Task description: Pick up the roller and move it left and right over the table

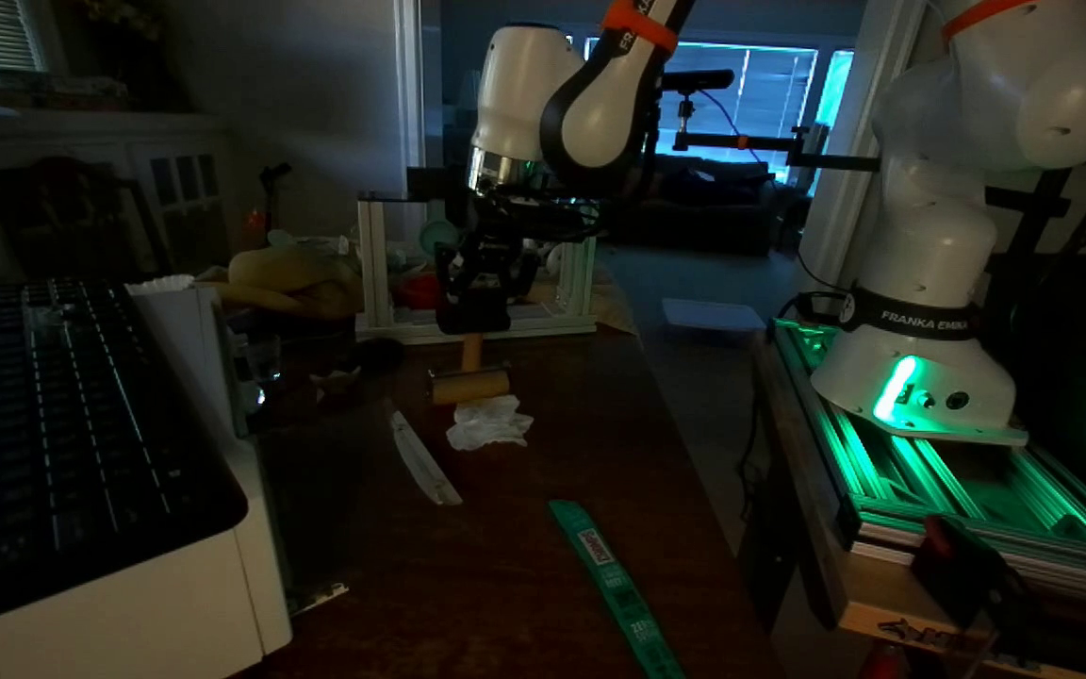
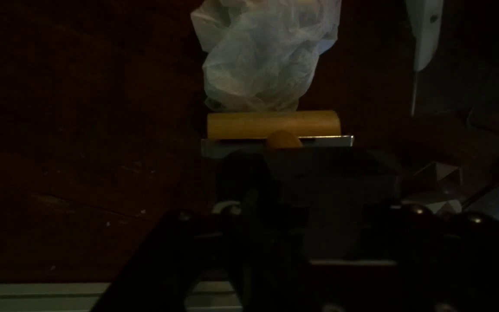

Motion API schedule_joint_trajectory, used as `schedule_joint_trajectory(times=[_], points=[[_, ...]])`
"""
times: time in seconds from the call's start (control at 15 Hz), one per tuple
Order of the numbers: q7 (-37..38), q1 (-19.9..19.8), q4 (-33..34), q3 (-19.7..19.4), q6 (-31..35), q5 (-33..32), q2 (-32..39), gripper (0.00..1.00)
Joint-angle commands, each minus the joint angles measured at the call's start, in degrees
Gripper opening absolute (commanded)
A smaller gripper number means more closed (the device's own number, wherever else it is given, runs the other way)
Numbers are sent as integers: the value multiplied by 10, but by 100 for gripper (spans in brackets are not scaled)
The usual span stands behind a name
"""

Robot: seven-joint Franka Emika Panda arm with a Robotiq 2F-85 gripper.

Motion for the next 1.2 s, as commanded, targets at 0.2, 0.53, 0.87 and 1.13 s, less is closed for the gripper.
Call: schedule_joint_trajectory(times=[0.2, 0.53, 0.87, 1.13], points=[[-136, -49, -17, 110, -58, 160, -12, 34], [-241, -72, -6, 158, -100, 293, -3, 34], [-266, -69, -7, 149, -117, 339, 4, 34], [-301, -77, 1, 156, -149, 391, 6, 34]])
